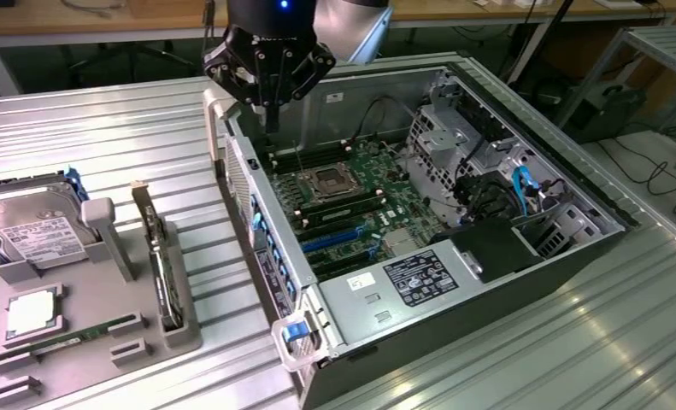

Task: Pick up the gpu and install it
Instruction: 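Reach for the gpu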

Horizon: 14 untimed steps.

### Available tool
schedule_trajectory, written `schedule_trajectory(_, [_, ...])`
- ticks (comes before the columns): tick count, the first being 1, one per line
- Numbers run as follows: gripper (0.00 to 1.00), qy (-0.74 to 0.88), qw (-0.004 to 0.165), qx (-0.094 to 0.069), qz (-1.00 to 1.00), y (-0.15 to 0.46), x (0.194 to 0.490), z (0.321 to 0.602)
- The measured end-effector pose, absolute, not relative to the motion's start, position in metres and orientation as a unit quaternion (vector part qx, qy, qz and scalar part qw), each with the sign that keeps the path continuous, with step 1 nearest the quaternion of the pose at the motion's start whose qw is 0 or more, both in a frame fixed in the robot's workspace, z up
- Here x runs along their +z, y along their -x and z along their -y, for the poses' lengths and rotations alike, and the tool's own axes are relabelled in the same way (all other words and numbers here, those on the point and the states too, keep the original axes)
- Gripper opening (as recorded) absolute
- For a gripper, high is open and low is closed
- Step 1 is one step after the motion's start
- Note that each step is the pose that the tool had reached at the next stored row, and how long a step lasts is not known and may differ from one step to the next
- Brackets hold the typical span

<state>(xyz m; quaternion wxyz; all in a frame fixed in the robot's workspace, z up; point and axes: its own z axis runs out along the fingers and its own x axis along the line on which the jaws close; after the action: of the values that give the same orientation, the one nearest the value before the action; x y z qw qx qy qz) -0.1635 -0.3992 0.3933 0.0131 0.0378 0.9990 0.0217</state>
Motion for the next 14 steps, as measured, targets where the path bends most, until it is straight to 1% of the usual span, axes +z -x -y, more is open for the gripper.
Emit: schedule_trajectory(14, [0.11, -0.038, 0.013, 0.022, -0.999, 0.1732, 0.3933, 0.3995])
